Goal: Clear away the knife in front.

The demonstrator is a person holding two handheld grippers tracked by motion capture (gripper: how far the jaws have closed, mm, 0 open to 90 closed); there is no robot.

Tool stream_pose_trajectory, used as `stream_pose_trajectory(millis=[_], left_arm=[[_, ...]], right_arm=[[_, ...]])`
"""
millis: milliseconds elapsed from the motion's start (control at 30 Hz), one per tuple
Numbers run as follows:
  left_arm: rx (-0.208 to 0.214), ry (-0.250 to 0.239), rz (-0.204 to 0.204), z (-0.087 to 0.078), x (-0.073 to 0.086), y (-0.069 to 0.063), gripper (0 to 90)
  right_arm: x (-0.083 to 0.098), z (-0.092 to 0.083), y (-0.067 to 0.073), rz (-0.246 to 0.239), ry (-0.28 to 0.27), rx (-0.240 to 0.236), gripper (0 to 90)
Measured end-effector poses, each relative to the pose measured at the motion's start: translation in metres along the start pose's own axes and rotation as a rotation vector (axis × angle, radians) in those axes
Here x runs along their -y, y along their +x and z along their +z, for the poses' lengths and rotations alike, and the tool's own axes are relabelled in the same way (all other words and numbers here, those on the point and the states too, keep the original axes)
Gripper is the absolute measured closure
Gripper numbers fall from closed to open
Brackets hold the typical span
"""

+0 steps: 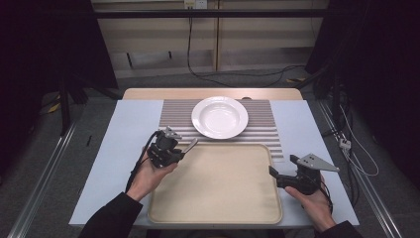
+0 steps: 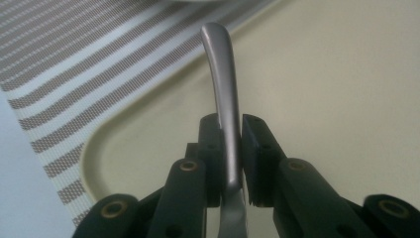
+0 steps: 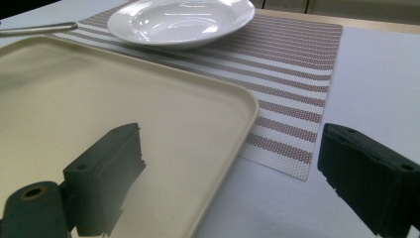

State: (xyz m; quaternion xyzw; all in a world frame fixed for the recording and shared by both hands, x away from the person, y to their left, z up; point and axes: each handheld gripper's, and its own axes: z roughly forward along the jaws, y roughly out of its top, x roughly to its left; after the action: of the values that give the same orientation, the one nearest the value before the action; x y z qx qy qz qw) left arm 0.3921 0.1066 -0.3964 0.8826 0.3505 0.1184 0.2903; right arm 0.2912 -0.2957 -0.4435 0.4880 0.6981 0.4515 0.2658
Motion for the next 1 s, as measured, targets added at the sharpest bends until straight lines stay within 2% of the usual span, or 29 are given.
stream_pose_trajectory(millis=[233, 400, 600, 867, 1000], left_arm=[[0.005, 0.009, 0.001, 0.005, 0.004, -0.008, 79.7], [0.033, 0.033, 0.01, 0.013, 0.006, -0.013, 79.7], [0.022, 0.054, 0.009, 0.023, 0.008, -0.015, 79.7], [0.04, 0.089, 0.019, 0.031, 0.009, -0.021, 79.6], [0.036, 0.102, 0.019, 0.035, 0.01, -0.023, 79.5]], right_arm=[[0.0, 0.0, 0.0, -0.001, 0.001, 0.001, 10.1], [0.0, 0.0, 0.0, -0.003, 0.001, 0.001, 10.1], [0.0, 0.0, 0.0, -0.003, 0.002, 0.001, 10.1], [0.0, 0.0, 0.0, -0.002, 0.002, 0.0, 10.1], [0.0, 0.0, 0.001, -0.002, 0.005, 0.0, 10.1]])
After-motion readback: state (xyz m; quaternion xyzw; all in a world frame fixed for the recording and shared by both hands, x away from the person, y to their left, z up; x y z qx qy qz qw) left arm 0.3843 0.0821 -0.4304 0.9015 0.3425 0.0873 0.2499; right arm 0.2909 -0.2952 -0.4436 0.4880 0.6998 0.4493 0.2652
